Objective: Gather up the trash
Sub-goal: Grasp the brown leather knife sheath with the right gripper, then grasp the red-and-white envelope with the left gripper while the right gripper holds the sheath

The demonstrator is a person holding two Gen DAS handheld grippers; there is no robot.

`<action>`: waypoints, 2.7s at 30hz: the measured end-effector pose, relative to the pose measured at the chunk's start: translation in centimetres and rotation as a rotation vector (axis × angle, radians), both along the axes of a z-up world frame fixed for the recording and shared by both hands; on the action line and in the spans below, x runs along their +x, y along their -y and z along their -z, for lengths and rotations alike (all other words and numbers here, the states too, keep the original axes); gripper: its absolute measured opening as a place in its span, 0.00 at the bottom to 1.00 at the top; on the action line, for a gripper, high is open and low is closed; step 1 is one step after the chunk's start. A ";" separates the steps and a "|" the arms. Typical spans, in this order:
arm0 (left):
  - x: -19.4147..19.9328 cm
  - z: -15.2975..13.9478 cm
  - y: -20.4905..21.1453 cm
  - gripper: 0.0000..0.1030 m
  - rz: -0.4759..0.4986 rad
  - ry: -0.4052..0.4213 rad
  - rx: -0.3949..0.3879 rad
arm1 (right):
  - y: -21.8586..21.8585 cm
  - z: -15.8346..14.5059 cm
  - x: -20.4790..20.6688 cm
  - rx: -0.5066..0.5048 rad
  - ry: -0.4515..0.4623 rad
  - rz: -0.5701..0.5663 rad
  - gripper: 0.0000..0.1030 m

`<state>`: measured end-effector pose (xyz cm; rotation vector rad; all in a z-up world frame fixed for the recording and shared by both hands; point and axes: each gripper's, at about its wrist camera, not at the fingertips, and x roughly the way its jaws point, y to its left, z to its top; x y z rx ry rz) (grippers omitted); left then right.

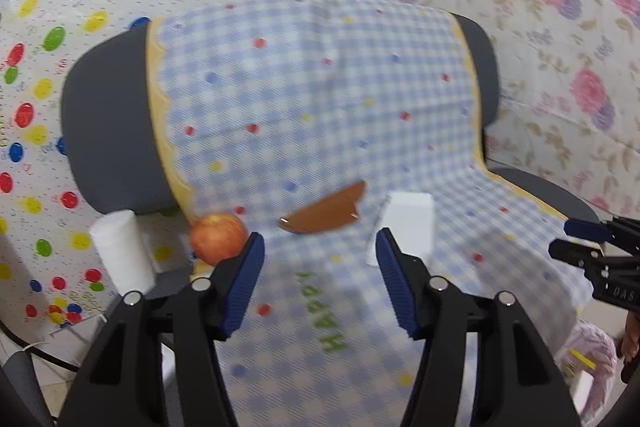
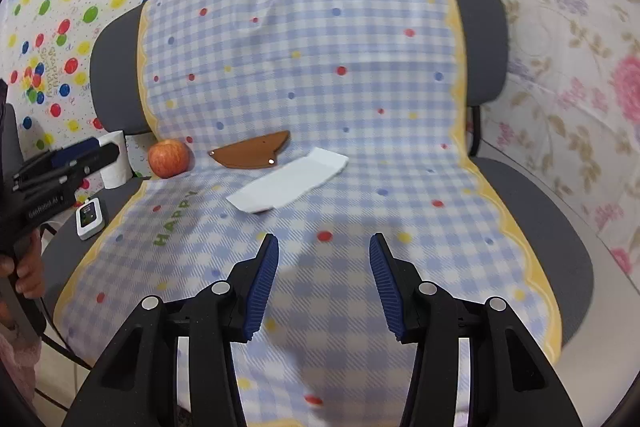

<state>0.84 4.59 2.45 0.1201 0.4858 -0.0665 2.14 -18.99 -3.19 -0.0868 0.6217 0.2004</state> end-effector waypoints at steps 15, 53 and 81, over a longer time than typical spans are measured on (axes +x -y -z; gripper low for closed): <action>6.5 4.3 -3.8 0.73 -0.126 -0.056 -0.015 | -7.2 2.2 15.7 -0.025 -0.078 -0.074 0.53; 5.1 6.9 -3.4 0.76 -0.128 -0.152 -0.046 | -7.5 -0.9 14.6 0.059 0.029 -0.156 0.03; 9.4 11.0 9.7 0.59 0.229 -0.359 0.183 | 6.2 -2.9 6.0 0.166 0.135 0.085 0.03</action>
